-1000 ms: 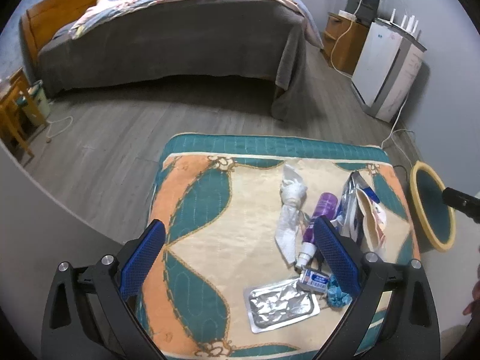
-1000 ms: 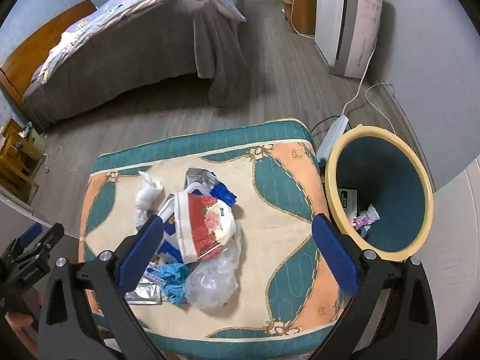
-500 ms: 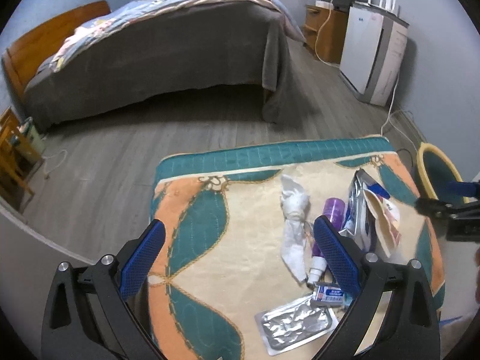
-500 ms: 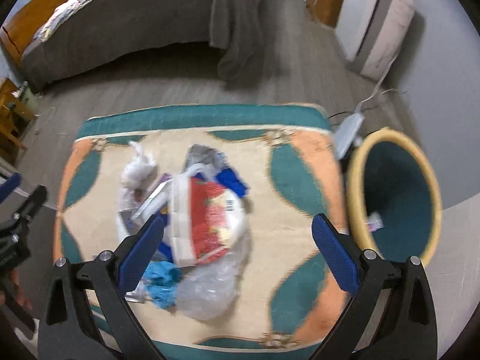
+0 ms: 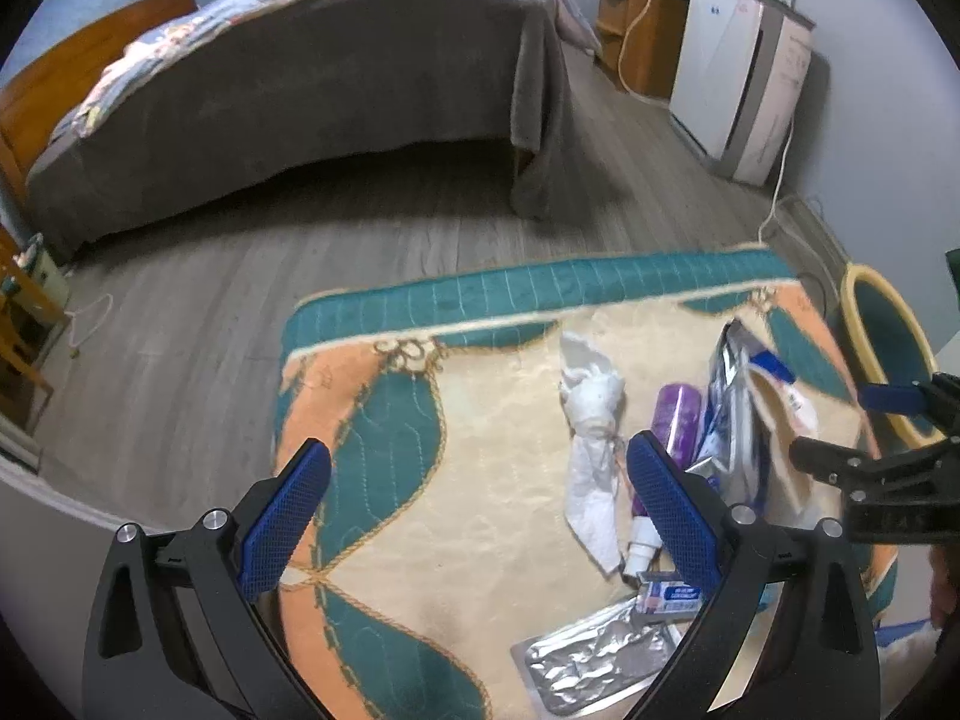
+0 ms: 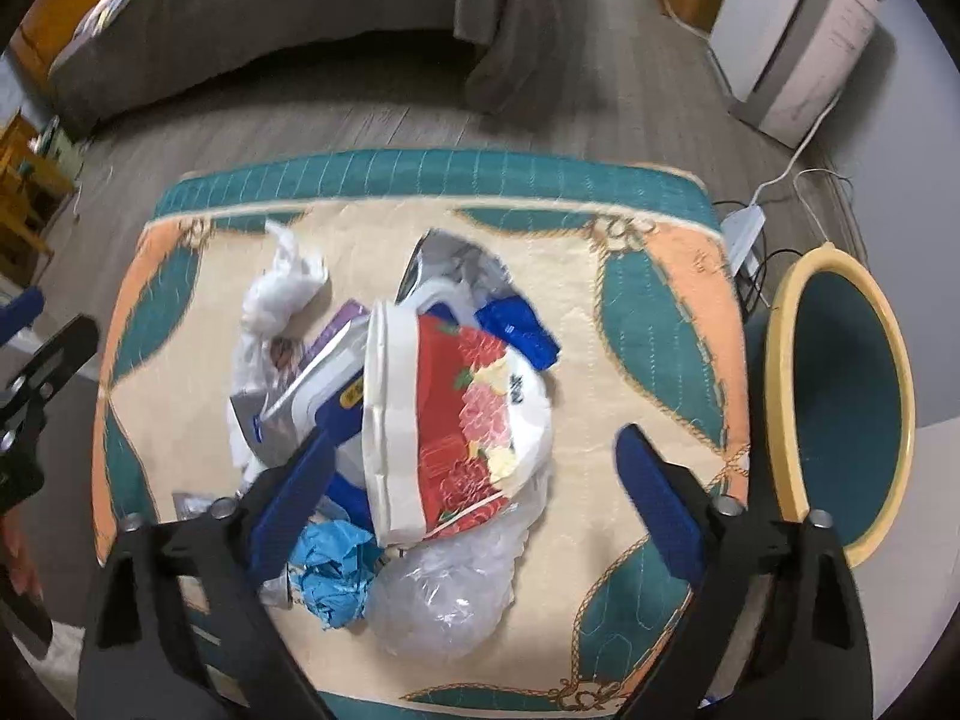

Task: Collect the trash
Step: 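Grasp the white tissue with the left tool while the right tool grasps the red-white cup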

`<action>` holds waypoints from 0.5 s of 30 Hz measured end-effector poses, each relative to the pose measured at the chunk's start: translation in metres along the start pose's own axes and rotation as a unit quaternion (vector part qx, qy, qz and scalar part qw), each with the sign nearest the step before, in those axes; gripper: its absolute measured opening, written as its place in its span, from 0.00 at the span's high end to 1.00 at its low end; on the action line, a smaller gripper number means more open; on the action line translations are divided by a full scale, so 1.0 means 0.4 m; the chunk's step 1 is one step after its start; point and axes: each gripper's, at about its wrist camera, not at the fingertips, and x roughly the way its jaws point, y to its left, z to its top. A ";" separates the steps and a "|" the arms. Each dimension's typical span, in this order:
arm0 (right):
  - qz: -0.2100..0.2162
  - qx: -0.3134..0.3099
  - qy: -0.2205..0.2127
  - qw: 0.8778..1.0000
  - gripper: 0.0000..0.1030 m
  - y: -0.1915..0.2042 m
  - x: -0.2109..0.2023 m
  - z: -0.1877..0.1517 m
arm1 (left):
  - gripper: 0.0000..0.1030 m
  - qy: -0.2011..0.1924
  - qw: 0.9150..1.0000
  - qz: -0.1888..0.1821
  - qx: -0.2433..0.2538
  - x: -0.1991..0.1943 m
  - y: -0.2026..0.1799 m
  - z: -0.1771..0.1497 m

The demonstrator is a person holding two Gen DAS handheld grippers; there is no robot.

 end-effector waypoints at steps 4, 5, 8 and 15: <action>0.017 -0.001 0.015 1.000 0.63 -0.002 0.014 -0.007 | 0.05 0.016 1.000 0.000 0.004 0.047 -0.011 -0.004; 0.026 0.003 0.017 1.000 0.69 -0.008 0.010 -0.009 | 0.05 0.020 1.000 0.000 0.005 0.058 -0.016 -0.005; 0.025 0.002 0.003 1.000 0.88 -0.018 -0.020 -0.007 | 0.07 0.033 0.999 -0.004 0.015 0.096 -0.034 -0.011; 0.044 0.040 -0.018 0.998 0.92 -0.095 -0.061 0.008 | 0.17 0.044 0.998 -0.025 0.034 0.163 -0.085 -0.008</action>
